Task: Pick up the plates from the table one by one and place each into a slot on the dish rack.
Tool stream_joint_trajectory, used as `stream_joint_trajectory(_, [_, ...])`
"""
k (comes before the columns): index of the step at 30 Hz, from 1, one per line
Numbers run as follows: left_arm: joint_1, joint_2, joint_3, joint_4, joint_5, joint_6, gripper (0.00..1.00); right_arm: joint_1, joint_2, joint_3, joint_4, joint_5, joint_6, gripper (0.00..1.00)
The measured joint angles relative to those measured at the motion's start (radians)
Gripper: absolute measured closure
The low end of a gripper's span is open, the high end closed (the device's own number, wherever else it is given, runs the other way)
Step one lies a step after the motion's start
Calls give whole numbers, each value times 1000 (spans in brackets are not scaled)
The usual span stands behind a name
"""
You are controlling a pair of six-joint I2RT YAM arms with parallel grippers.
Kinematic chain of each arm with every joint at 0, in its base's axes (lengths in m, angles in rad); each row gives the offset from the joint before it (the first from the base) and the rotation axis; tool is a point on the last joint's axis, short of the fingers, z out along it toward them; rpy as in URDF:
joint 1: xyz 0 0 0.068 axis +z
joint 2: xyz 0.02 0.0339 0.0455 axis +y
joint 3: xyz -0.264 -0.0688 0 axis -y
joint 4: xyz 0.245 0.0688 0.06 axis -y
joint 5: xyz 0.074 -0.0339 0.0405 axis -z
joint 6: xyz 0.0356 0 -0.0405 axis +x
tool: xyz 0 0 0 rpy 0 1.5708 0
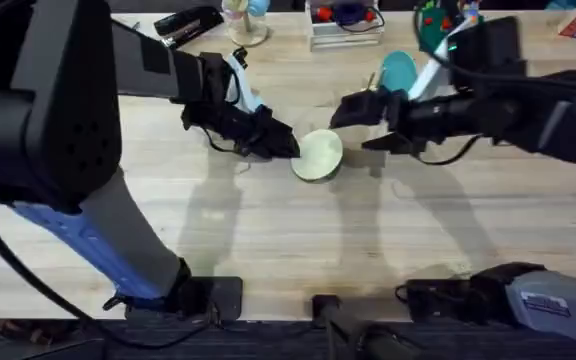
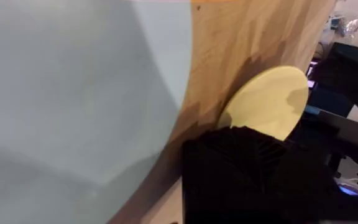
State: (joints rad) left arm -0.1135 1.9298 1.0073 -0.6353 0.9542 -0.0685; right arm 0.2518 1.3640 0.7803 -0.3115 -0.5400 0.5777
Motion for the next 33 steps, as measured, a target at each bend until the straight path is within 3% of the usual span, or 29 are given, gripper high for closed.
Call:
stream_joint_trajectory(12, [0,0,0,0,0,0,959,132,182,0,105,0,34,18])
stream_joint_trajectory(22, [0,0,0,0,0,0,959,131,195,2,122,1,55,64])
stream_joint_trajectory(28, [0,0,0,0,0,0,959,131,213,2,131,5,55,283])
stream_joint_trajectory(33, [0,0,0,0,0,0,958,136,240,1,139,8,55,578])
